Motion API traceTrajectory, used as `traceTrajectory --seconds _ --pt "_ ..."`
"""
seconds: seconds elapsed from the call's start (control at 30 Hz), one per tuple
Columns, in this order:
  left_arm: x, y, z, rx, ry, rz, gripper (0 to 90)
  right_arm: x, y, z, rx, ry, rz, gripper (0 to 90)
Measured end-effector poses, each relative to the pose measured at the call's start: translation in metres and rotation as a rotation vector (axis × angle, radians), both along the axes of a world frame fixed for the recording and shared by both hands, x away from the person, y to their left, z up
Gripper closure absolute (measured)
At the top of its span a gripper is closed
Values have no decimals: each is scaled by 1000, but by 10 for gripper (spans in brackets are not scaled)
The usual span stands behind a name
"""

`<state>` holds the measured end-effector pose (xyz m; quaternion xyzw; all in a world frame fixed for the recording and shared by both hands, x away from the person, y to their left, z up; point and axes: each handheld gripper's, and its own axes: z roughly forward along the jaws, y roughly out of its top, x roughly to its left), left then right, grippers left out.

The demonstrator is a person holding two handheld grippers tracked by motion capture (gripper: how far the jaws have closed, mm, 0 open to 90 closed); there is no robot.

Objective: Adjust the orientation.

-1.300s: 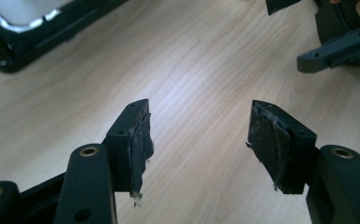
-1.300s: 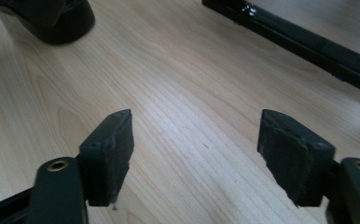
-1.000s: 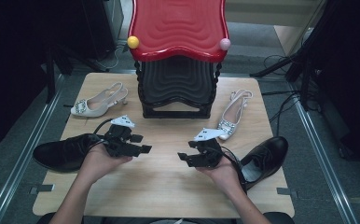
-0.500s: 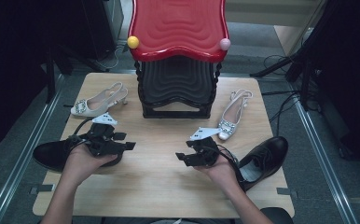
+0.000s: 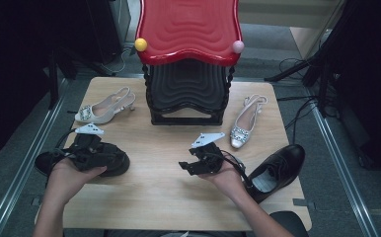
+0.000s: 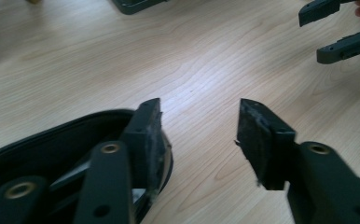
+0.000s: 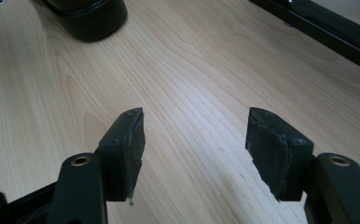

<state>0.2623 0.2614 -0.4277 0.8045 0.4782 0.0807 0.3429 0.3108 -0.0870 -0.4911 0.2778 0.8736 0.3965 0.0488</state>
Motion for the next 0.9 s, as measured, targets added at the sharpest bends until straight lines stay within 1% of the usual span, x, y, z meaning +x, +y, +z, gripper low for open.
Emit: traceTrajectory --seconds 0.07,0.13,0.17,0.2,0.23,0.27,0.3,0.37,0.5,0.57,0.63,0.67,0.8,0.83,0.9 --pt "-3 6 2 8 -10 23 617 1 2 0 1 1 5 384" --pt "-4 13 2 1 -11 49 727 2 4 0 -2 3 12 384" --pt "-4 15 1 0 -6 58 783 2 6 0 -4 5 12 384" --pt "-3 18 0 10 2 61 845 3 7 -1 -5 2 20 384" --pt "-2 20 -3 20 12 75 883 3 8 -1 -10 6 18 384" --pt "0 22 -6 23 28 85 899 3 9 -1 -10 1 25 384" --pt "2 24 -10 25 47 97 900 3 10 -1 -12 2 27 385" --pt "5 28 -18 22 69 117 900 4 12 -1 -16 -1 34 385" --pt "13 33 -35 6 123 134 900 3 13 -2 -18 7 33 386" --pt "16 33 -40 -4 144 135 900 3 13 -1 -18 4 34 386" --pt "18 31 -41 -23 154 109 900 3 12 -1 -19 1 32 386" --pt "20 28 -42 -25 151 107 900 3 11 -1 -19 4 29 386" --pt "24 18 -44 -13 155 92 900 3 8 -2 -21 7 22 387" --pt "25 16 -44 4 154 87 900 3 7 -1 -22 9 20 387" --pt "27 13 -44 14 156 84 900 2 5 0 -20 12 11 387"
